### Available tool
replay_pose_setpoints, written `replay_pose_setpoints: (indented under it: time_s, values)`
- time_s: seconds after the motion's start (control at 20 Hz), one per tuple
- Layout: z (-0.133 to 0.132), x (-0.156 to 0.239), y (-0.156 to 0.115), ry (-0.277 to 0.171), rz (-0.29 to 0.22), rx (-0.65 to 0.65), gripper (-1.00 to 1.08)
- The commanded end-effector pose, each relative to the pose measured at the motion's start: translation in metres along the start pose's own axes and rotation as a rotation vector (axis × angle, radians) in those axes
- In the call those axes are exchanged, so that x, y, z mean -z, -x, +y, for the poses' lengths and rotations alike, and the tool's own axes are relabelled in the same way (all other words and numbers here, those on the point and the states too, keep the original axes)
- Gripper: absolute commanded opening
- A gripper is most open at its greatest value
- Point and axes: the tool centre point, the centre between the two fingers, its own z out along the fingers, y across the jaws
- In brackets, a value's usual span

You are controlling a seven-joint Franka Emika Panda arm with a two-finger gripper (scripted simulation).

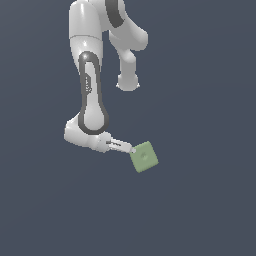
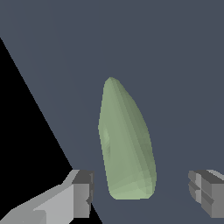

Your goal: Pick up the object and move it to a goal position.

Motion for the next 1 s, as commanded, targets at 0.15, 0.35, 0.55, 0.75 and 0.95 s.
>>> replay_pose_setpoints:
  time_s: [0.15,0.35,0.55,0.75,0.95]
  values:
    - [0.000,-0.022,0.001,-0.004,-0.002,-0.001,0.68]
    - [0.000,-0.026,0.001,-0.004,-0.002,-0.001,-1.00]
    - [0.000,-0.026,0.001,-0.004,-0.002,-0.001,-1.00]
    - [0.000,-0.026,0.001,-0.004,-0.002,-0.001,-1.00]
    - [-0.001,-0.016,0.000,-0.003,0.009,-0.004,-1.00]
